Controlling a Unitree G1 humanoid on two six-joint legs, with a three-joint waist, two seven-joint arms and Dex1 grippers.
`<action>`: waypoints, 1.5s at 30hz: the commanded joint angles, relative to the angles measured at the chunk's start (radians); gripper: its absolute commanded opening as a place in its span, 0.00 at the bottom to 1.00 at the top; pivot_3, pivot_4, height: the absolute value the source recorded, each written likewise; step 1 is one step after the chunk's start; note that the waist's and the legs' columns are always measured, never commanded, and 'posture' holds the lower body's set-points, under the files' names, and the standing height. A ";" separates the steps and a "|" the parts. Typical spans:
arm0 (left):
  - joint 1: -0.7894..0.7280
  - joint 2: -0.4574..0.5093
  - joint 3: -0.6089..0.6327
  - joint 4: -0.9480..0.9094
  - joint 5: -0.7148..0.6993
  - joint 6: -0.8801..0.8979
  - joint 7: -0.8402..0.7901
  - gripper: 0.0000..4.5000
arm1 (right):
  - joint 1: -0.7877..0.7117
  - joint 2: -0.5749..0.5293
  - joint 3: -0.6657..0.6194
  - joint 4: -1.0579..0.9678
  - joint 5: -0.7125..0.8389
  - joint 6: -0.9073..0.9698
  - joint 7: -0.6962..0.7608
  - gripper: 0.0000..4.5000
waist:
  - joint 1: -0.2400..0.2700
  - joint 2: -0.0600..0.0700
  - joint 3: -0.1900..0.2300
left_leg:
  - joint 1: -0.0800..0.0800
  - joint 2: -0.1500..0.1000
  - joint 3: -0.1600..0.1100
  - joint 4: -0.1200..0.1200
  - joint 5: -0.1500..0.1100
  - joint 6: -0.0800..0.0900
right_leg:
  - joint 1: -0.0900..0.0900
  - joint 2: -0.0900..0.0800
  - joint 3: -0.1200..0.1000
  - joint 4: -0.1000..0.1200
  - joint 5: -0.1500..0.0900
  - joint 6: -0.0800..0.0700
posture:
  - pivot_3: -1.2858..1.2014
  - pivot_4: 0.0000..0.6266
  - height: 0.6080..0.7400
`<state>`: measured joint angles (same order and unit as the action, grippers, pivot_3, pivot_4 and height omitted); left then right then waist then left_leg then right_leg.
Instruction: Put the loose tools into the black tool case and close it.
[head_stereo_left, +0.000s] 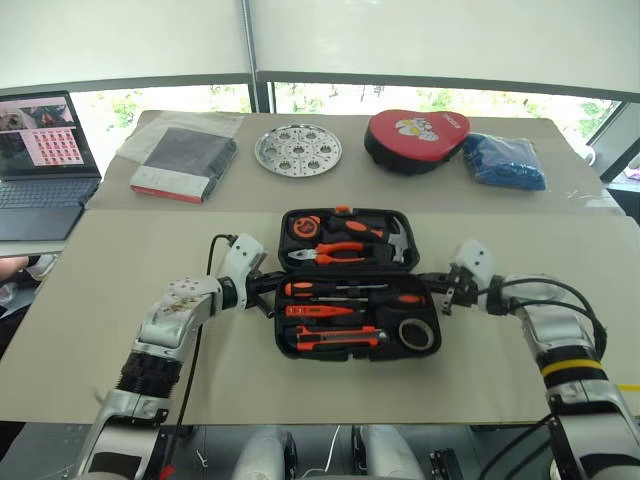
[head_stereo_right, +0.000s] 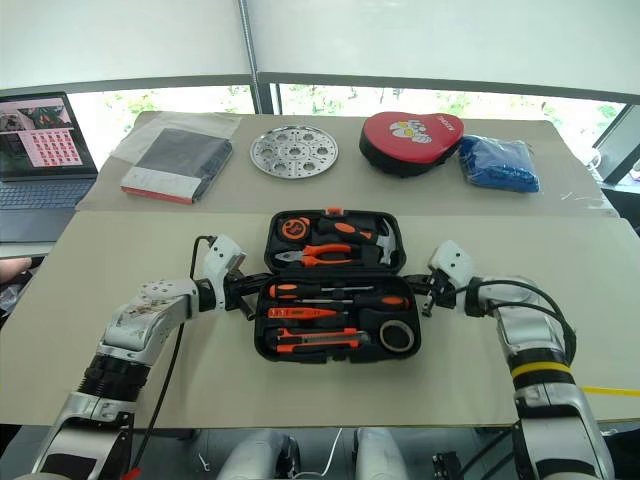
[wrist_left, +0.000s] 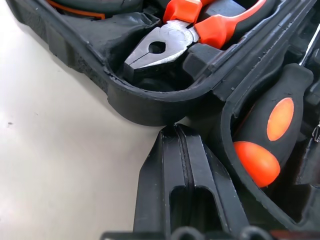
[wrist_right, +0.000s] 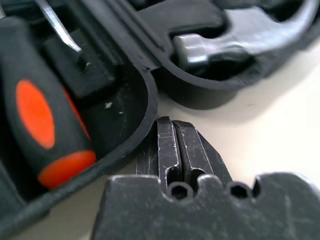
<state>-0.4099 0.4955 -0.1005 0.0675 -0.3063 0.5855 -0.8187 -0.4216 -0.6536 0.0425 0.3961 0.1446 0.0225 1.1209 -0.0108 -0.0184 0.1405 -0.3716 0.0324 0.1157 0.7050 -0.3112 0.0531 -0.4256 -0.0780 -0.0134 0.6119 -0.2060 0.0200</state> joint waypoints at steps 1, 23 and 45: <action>0.051 0.011 -0.003 -0.109 -0.040 0.011 -0.043 0.00 | 0.072 -0.015 -0.006 -0.163 0.050 0.052 0.024 0.01 | 0.000 0.000 0.000 | 0.000 0.000 0.000 0.000 0.000 0.000 | 0.000 0.000 0.000 0.000 0.000 0.000 | 0.52 0.24 1.00; -0.142 0.256 0.144 -0.122 -0.204 0.590 0.008 0.98 | 0.006 -0.271 -0.128 -0.575 0.346 0.964 -0.153 0.93 | 0.003 -0.001 0.001 | 0.002 0.000 -0.001 0.000 0.000 0.001 | -0.001 0.000 0.000 0.002 0.000 -0.002 | 0.52 0.24 1.00; -0.343 -0.039 0.130 0.051 -0.180 0.732 0.265 0.65 | -0.354 -0.082 0.069 -0.281 0.224 1.394 -0.486 0.46 | 0.014 -0.001 0.000 | -0.017 -0.005 -0.002 0.009 0.002 -0.001 | -0.013 0.000 -0.001 0.004 0.002 0.002 | 0.52 0.24 1.00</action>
<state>-0.7370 0.4494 0.0236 0.1326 -0.4770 1.3005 -0.5512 -0.7671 -0.7172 0.1114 0.1098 0.3837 1.3980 0.6495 0.0033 -0.0198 0.1404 -0.3875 0.0277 0.1135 0.7138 -0.3092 0.0523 -0.4386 -0.0779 -0.0142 0.6162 -0.2037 0.0225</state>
